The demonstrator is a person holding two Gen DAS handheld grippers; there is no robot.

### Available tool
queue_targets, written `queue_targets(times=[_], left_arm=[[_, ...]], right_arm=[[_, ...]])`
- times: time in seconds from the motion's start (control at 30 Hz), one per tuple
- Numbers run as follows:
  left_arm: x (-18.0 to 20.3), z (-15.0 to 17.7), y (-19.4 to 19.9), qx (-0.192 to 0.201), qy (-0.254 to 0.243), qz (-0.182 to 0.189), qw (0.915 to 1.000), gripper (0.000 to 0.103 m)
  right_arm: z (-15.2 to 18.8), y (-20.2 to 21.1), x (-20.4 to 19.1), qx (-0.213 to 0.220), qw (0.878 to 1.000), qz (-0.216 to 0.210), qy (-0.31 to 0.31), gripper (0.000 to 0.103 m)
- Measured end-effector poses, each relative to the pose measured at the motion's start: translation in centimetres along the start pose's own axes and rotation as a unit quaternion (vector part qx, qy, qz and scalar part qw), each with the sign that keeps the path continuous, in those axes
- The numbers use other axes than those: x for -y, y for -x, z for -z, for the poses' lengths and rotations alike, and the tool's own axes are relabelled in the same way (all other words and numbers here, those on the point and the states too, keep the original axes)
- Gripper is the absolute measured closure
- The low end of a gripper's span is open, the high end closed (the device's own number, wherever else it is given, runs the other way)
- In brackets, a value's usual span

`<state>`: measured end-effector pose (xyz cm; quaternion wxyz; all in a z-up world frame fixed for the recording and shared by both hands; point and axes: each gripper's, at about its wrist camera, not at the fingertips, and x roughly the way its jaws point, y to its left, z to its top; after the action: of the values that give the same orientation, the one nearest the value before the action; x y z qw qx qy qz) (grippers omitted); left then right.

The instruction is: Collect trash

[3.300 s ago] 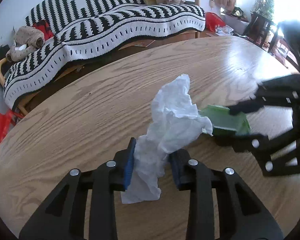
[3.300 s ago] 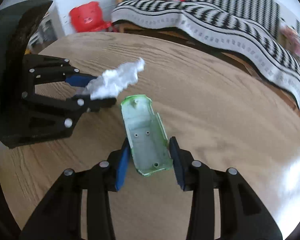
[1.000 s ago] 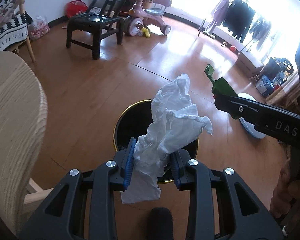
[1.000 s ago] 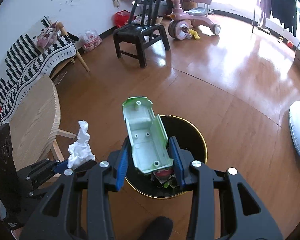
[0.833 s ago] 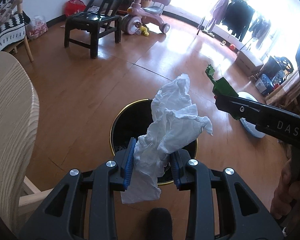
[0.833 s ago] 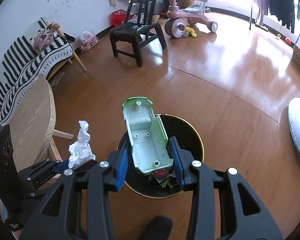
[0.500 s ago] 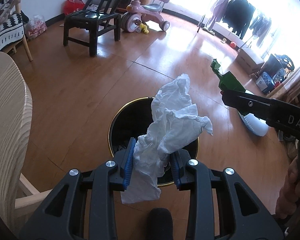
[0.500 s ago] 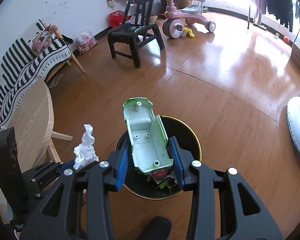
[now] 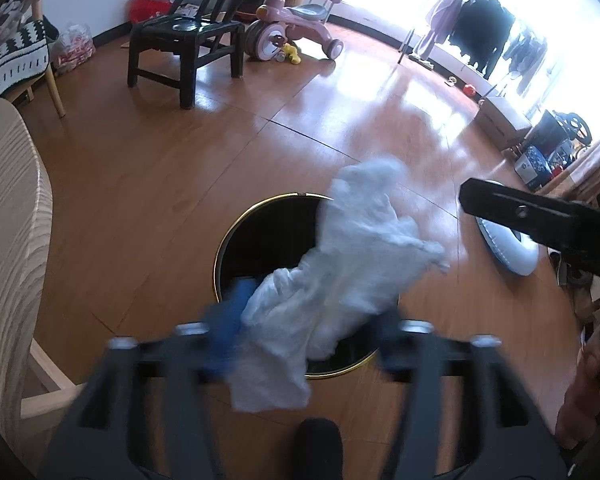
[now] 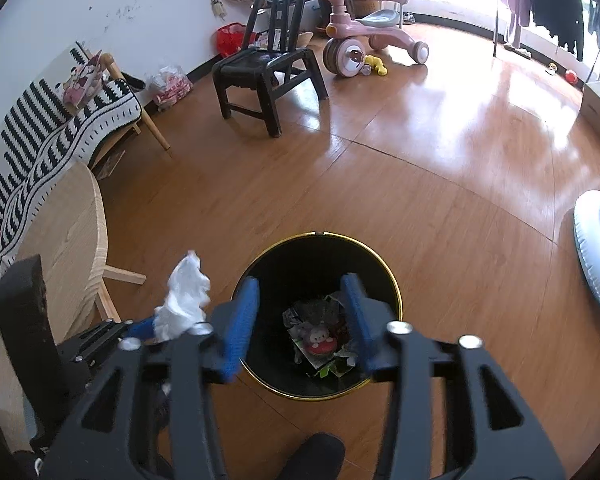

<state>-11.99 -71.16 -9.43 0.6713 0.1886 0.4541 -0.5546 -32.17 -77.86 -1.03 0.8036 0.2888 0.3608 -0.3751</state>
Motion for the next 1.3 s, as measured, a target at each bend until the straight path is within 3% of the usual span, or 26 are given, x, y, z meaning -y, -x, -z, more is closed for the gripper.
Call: queue_targets(times=[0.07,0.17,0.57,0.8,0.9,1.13,1.3], left_arm=[[0.0,0.0,0.3,0.01,0.002,-0.003,0.9999,0.022],[0.1,-0.2,0.1,0.005,0.003,-0.004,1.0,0.018],[0.3,0.1,0.9,0.011,-0.01,-0.018,0.9997,0.014],[-0.4,0.2,3.5,0.032,-0.018,-0.035,0.9987,0.014],[-1.8,0.5,5.9,0.049,-0.016,-0.051,0.9974,0.011],[-8.8,1.8,13.9,0.083,0.042,-0.137,0.9862,0.01],[-15.9,5.0,20.4,0.098,0.094,-0.218,0.9664,0.007]], right_arm=[[0.0,0.3,0.1,0.009,1.0,0.004,-0.006,0.032],[-0.2,0.4,0.4,0.012,1.0,0.002,-0.017,0.026],[-0.4,0.6,-0.1,0.016,1.0,0.001,-0.014,0.019],[-0.9,1.1,-1.1,0.022,1.0,-0.004,-0.014,0.015],[-1.3,1.5,-2.6,0.027,1.0,-0.014,-0.006,0.011],[-1.8,1.6,-10.4,0.022,0.998,-0.049,0.044,0.007],[-0.7,2.1,-19.8,0.016,0.989,-0.089,0.115,0.007]])
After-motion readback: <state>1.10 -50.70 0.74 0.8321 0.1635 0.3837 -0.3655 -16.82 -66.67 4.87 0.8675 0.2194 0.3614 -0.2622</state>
